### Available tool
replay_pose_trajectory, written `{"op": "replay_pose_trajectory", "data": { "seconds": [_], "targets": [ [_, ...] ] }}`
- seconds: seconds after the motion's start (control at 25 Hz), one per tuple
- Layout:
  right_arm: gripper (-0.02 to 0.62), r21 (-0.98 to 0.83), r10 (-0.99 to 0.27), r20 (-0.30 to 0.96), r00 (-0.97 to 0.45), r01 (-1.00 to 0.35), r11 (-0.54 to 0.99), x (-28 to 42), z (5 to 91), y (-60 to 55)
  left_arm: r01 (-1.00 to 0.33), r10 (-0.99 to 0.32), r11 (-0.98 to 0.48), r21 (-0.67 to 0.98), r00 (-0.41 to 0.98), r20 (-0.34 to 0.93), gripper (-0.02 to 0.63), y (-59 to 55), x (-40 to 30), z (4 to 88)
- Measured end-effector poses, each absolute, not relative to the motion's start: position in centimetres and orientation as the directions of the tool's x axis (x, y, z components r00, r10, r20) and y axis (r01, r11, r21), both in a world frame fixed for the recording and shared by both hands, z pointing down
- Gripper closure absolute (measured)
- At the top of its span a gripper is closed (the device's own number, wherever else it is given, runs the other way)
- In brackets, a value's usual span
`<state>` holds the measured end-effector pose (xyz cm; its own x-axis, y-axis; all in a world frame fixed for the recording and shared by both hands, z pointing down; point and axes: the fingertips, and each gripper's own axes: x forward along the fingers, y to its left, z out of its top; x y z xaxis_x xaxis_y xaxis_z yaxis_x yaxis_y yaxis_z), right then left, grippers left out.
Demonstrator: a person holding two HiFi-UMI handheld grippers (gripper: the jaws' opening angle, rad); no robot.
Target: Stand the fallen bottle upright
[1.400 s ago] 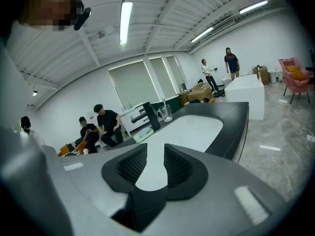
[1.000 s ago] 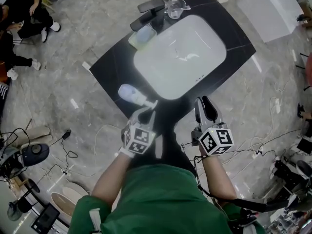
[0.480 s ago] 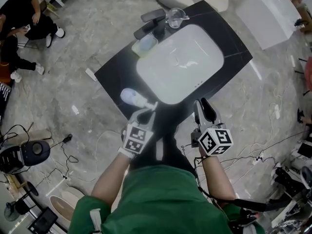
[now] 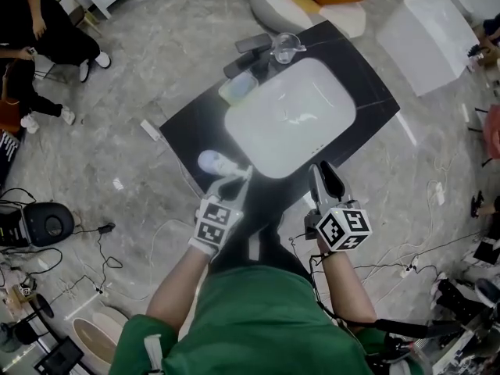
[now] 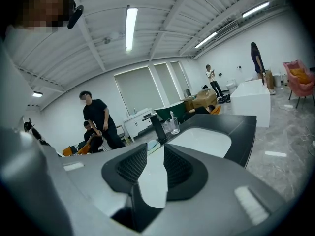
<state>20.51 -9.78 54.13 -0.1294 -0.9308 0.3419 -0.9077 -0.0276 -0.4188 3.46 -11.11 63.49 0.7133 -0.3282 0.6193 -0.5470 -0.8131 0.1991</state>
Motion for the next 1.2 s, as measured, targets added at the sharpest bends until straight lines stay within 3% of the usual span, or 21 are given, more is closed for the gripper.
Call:
{"op": "replay_pose_trajectory", "data": {
  "seconds": [0.52,0.76,1.2],
  "targets": [
    [0.489,-0.42,-0.934,0.301,-0.194,-0.906,0.053,17.0,50.6,-12.8,-0.595,-0.39,-0.707,0.383,0.779,0.491,0.58,-14.8,0.3,58.9],
    [0.49,-0.433,-0.927,0.284,-0.245,-0.895,0.104,13.9,49.0,-13.7,-0.614,-0.464,-0.682,0.396,0.783,0.414,0.609,-17.1,-2.2,55.6],
    [0.491,-0.423,-0.903,0.306,-0.302,-0.893,0.156,10.5,49.4,-14.9,-0.697,-0.55,-0.634,0.335,0.711,0.438,0.607,-18.6,-6.3,55.2]
  ]
}}
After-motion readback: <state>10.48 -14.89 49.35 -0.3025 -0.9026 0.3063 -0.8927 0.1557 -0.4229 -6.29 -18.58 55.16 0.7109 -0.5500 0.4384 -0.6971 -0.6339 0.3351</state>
